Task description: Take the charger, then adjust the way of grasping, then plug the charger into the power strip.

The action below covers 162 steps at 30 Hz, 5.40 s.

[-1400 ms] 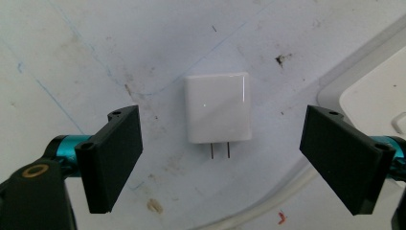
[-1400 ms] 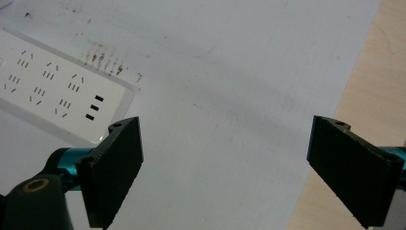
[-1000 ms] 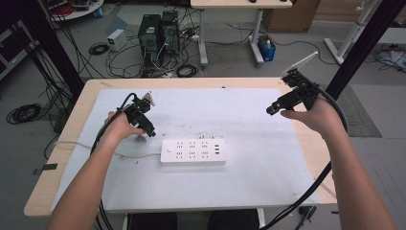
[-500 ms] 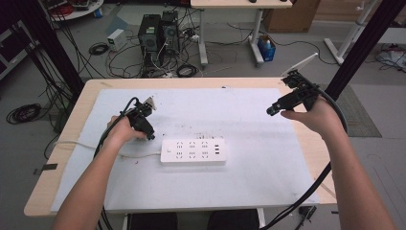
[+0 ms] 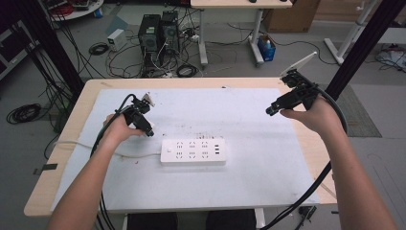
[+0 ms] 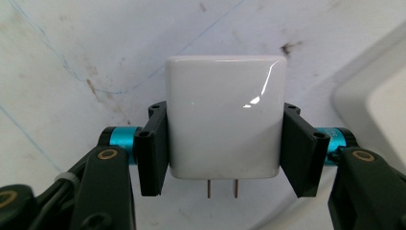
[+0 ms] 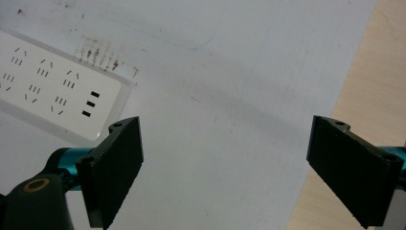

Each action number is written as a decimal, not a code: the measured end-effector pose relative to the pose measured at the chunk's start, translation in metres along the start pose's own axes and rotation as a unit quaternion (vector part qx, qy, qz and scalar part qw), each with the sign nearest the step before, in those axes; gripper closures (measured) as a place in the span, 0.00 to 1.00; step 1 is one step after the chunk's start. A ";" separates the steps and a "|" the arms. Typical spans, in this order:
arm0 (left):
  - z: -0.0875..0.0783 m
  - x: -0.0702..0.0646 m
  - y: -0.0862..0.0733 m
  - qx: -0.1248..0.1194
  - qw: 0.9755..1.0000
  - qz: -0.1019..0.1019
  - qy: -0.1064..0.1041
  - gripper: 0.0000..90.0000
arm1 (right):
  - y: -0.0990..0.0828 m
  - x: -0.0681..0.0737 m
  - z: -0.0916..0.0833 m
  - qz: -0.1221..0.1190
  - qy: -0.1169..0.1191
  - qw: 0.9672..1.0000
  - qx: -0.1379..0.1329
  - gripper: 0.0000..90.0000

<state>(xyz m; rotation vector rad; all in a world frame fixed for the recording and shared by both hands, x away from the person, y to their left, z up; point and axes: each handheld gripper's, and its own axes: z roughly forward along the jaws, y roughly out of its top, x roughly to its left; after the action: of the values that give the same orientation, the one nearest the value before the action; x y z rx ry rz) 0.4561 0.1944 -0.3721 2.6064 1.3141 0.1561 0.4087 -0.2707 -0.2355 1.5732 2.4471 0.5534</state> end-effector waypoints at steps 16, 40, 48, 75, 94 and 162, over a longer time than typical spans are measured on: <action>-0.082 -0.037 0.014 -0.042 0.997 0.070 -0.008 0.47 | 0.013 0.013 -0.008 0.005 0.018 1.000 0.023 0.17; -0.097 -0.172 0.060 -0.232 0.911 0.316 -0.130 0.47 | 0.017 0.071 -0.007 0.081 0.242 0.967 0.006 0.25; -0.099 -0.190 0.066 -0.262 0.891 0.337 -0.157 0.47 | 0.016 0.079 0.013 0.101 0.281 0.954 0.016 0.25; -0.096 -0.153 0.039 -0.150 0.942 0.296 -0.053 0.29 | 0.036 0.088 0.001 -0.009 0.218 0.976 -0.001 0.70; -0.075 -0.067 -0.006 0.031 0.983 0.177 0.029 0.29 | 0.052 0.107 -0.006 -0.163 0.082 0.982 0.051 0.70; -0.073 -0.059 -0.066 0.007 0.992 0.126 -0.008 0.23 | 0.046 0.202 0.161 -0.537 0.089 0.826 0.145 0.71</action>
<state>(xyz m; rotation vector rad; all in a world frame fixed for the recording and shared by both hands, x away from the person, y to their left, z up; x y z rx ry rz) 0.3559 0.1953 -0.3173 2.7706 0.9798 0.1667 0.4176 -0.0366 -0.3547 -0.0272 3.0909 0.1012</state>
